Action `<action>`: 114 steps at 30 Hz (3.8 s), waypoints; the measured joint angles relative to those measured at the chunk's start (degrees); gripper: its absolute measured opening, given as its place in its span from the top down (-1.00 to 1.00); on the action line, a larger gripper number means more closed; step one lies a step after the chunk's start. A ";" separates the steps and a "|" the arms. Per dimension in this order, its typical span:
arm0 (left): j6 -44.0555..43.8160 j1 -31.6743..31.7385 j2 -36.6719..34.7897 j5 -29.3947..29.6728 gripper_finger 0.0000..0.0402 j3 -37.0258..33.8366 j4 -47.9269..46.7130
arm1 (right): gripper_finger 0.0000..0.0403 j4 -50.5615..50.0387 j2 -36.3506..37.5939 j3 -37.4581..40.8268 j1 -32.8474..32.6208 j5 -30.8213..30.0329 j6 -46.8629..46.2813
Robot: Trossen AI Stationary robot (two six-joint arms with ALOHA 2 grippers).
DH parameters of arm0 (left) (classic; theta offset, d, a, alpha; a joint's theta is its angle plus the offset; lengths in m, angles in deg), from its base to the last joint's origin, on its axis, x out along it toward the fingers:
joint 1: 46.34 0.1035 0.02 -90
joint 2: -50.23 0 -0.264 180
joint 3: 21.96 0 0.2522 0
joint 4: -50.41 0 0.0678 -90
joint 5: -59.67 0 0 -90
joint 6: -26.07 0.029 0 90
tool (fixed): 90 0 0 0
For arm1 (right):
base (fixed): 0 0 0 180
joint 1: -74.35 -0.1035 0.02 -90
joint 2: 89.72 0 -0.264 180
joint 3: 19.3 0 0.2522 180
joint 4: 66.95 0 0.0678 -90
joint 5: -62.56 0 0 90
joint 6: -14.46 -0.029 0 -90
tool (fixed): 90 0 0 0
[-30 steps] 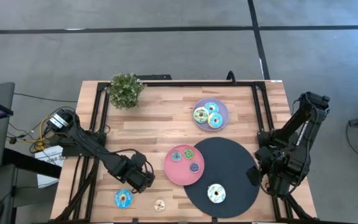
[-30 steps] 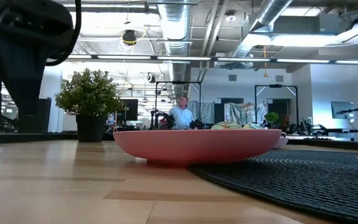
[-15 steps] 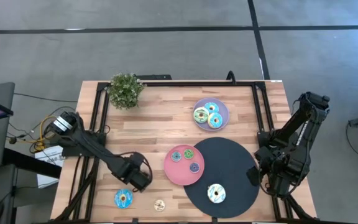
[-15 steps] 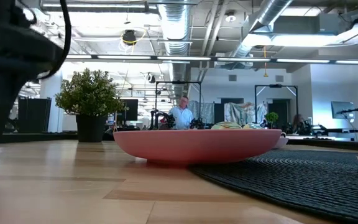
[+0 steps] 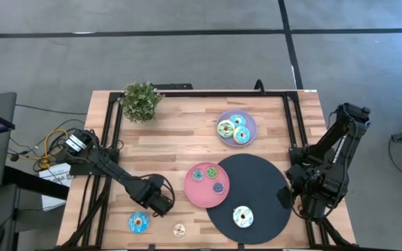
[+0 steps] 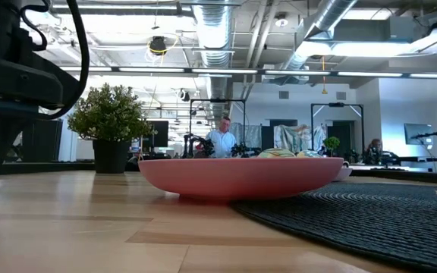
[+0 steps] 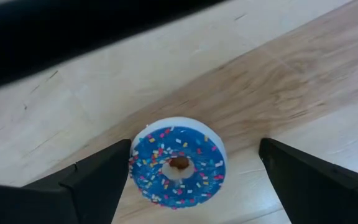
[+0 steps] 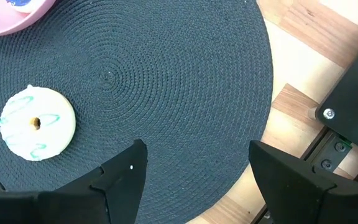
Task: Pick & Place donuts
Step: Put the small purple donut on the pink plate, then put the big white donut on the purple plate
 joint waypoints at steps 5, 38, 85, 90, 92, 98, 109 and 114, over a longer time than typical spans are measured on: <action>0.00 0.02 0.07 -0.51 -0.77 -0.04 0.02 | -0.34 -0.02 0.00 0.00 0.00 0.02 0.36; 5.59 6.36 0.61 8.28 -0.03 9.12 0.92 | -0.34 0.04 0.00 0.00 0.00 -1.89 1.94; 32.00 18.30 9.90 2.86 -0.77 25.50 4.86 | -0.34 1.38 0.00 0.00 0.13 -1.71 0.39; 33.61 16.10 9.81 5.46 -0.77 30.51 -4.04 | -0.34 1.53 0.00 0.00 0.13 -1.71 0.39; 33.13 15.35 9.81 7.20 -0.77 31.67 -7.08 | -0.34 1.53 0.00 0.00 0.14 -1.71 0.39; 34.85 14.25 9.86 3.75 -0.56 32.22 -8.72 | -0.34 1.57 0.00 0.00 0.13 -1.75 0.42; 39.92 10.80 9.86 -2.71 0.86 32.22 -8.56 | -0.34 1.69 0.00 0.00 0.21 -4.79 0.57; 45.85 10.96 9.90 -2.07 0.88 32.02 -8.12 | -0.34 2.05 0.00 0.00 2.18 -5.01 0.45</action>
